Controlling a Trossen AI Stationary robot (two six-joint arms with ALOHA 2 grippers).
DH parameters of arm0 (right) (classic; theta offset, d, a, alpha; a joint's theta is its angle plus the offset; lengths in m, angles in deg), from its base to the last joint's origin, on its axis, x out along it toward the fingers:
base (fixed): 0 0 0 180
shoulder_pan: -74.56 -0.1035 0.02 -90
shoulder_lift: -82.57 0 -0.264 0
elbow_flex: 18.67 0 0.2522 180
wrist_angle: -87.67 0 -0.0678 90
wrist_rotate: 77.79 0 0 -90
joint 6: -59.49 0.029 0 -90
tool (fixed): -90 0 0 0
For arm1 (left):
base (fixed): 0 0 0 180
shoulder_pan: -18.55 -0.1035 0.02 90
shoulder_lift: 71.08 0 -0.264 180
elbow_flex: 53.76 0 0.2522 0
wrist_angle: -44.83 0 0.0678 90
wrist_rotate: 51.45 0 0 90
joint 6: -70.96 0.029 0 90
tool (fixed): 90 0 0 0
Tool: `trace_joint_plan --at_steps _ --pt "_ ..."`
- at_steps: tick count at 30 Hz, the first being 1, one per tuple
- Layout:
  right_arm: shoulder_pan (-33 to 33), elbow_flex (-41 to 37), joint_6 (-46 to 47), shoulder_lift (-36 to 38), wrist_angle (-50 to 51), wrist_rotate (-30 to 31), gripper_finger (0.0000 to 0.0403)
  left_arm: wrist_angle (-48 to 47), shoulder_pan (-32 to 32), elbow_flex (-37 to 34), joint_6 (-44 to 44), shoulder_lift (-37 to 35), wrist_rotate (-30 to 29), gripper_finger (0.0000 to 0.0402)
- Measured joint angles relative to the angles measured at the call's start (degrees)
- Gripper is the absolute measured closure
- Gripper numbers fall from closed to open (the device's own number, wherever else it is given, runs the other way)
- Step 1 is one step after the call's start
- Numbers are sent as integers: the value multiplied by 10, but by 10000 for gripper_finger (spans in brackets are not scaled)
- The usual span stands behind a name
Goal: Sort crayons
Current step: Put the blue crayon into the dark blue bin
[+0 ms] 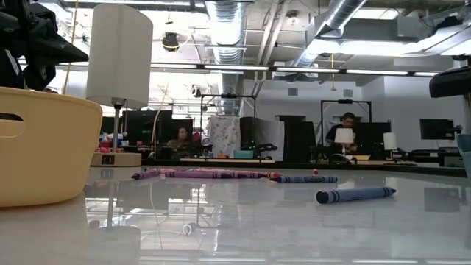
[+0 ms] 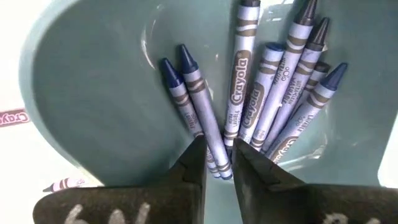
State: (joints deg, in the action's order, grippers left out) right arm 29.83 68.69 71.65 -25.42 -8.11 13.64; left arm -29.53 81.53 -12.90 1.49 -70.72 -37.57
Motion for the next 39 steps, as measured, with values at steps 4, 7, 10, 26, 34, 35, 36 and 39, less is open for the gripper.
trace_joint_plan --at_steps 4,7,10,26,34,35,36,39 --pt "9 3 24 7 12 2 331 0 0 0 0 0 0 401" --pt "17 13 30 23 30 2 331 0 0 0 0 0 0 401" --pt "27 24 30 48 35 5 331 0 0 0 0 0 0 401" --pt "143 37 28 113 -226 41 330 -2 0 0 0 0 1 402" --pt "162 37 -8 71 -253 30 330 -1 0 0 0 0 5 402" --pt "161 37 -14 63 -254 30 330 -1 0 0 0 0 5 401" --pt "161 37 -18 56 -259 30 330 -1 0 0 0 0 5 401" --pt "157 37 -26 39 -263 28 330 -2 0 0 0 0 6 401"
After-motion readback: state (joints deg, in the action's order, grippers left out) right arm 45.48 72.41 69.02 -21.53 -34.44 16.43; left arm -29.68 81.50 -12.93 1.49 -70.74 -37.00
